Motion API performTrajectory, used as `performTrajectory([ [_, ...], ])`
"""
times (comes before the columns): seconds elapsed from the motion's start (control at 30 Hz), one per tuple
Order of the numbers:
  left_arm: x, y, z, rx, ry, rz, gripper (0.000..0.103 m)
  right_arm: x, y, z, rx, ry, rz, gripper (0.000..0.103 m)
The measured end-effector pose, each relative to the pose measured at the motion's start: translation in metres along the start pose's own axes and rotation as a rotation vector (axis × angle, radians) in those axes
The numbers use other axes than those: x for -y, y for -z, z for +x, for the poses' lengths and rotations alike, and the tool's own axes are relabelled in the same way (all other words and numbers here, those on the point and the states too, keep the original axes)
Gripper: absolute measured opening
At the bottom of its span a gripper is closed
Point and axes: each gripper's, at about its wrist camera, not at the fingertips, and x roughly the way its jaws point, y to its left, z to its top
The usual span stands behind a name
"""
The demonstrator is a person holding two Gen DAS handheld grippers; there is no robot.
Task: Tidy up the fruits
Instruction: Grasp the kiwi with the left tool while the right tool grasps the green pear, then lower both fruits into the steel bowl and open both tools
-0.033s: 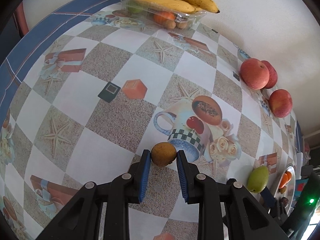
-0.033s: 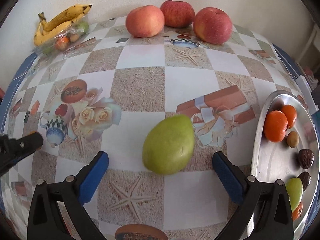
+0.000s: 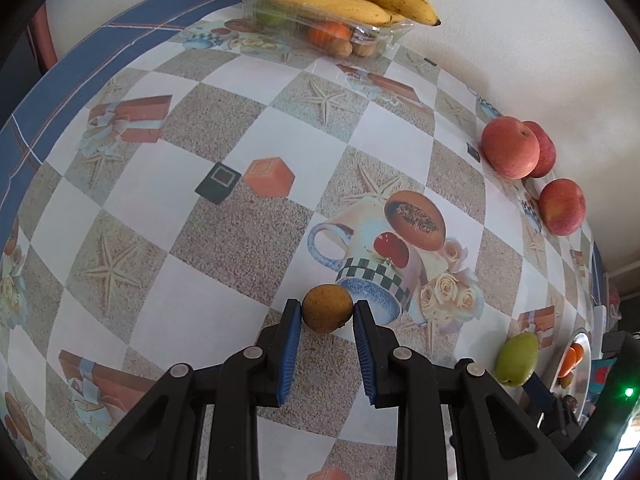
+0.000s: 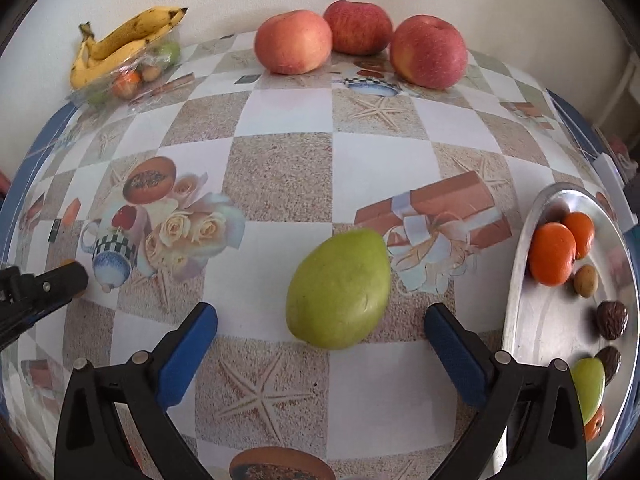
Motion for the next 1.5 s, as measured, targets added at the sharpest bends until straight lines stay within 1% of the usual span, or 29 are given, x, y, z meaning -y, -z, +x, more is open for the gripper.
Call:
performTrajectory([
  [0.1, 0.002, 0.000, 0.001, 0.000, 0.003, 0.007, 0.028, 0.001, -0.006, 0.004, -0.050, -0.012, -0.016, 0.102],
  [0.13, 0.003, 0.000, 0.001, 0.002, -0.001, 0.012, 0.028, 0.003, -0.006, 0.005, -0.046, -0.008, -0.014, 0.101],
  [0.17, 0.004, 0.000, 0.001, 0.002, -0.002, 0.017, 0.029, 0.003, -0.006, 0.004, -0.036, -0.003, -0.014, 0.097],
  [0.2, 0.004, 0.000, 0.002, 0.001, 0.000, 0.018, 0.029, 0.004, -0.006, 0.003, -0.026, -0.002, -0.017, 0.089],
  [0.23, 0.005, 0.000, 0.002, -0.001, 0.003, 0.019, 0.029, 0.004, -0.007, 0.001, -0.020, -0.002, -0.020, 0.083],
  [0.27, 0.005, 0.000, 0.002, -0.002, 0.002, 0.020, 0.029, 0.003, -0.009, -0.001, -0.014, -0.004, -0.024, 0.067],
  [0.3, 0.006, 0.001, 0.002, -0.001, -0.001, 0.023, 0.028, 0.003, -0.010, -0.004, -0.014, -0.008, -0.030, 0.056],
  [0.33, 0.006, 0.001, 0.002, -0.002, -0.001, 0.025, 0.028, 0.002, -0.012, -0.005, -0.019, -0.001, -0.032, 0.051],
  [0.37, 0.006, 0.001, 0.002, -0.004, 0.002, 0.025, 0.029, 0.003, -0.013, -0.006, -0.022, -0.005, -0.030, 0.043],
  [0.53, 0.013, 0.002, -0.001, -0.004, 0.009, 0.035, 0.029, 0.001, -0.017, -0.006, -0.043, -0.007, -0.037, 0.043],
  [0.63, 0.023, 0.005, -0.008, 0.006, 0.026, 0.058, 0.029, 0.002, -0.016, -0.017, -0.041, -0.024, -0.040, 0.043],
  [0.8, 0.050, 0.012, -0.023, 0.031, 0.063, 0.126, 0.029, 0.015, -0.019, -0.046, 0.005, -0.076, -0.005, 0.043],
  [0.93, 0.080, 0.024, -0.031, 0.041, 0.097, 0.198, 0.029, 0.030, -0.016, -0.062, 0.032, -0.069, 0.015, 0.043],
  [1.1, 0.125, 0.048, -0.036, 0.043, 0.142, 0.316, 0.029, 0.074, -0.008, -0.074, 0.034, -0.023, 0.093, 0.043],
  [1.23, 0.168, 0.078, -0.037, 0.039, 0.174, 0.456, 0.029, 0.115, 0.001, -0.075, 0.028, 0.031, 0.160, 0.043],
  [1.33, 0.194, 0.099, -0.036, 0.031, 0.198, 0.542, 0.029, 0.146, 0.009, -0.077, 0.025, 0.069, 0.208, 0.043],
  [1.4, 0.206, 0.110, -0.034, 0.027, 0.205, 0.582, 0.029, 0.164, 0.014, -0.078, 0.024, 0.092, 0.238, 0.043],
  [1.5, 0.219, 0.123, -0.033, 0.028, 0.210, 0.639, 0.029, 0.185, 0.019, -0.079, 0.021, 0.097, 0.281, 0.043],
])
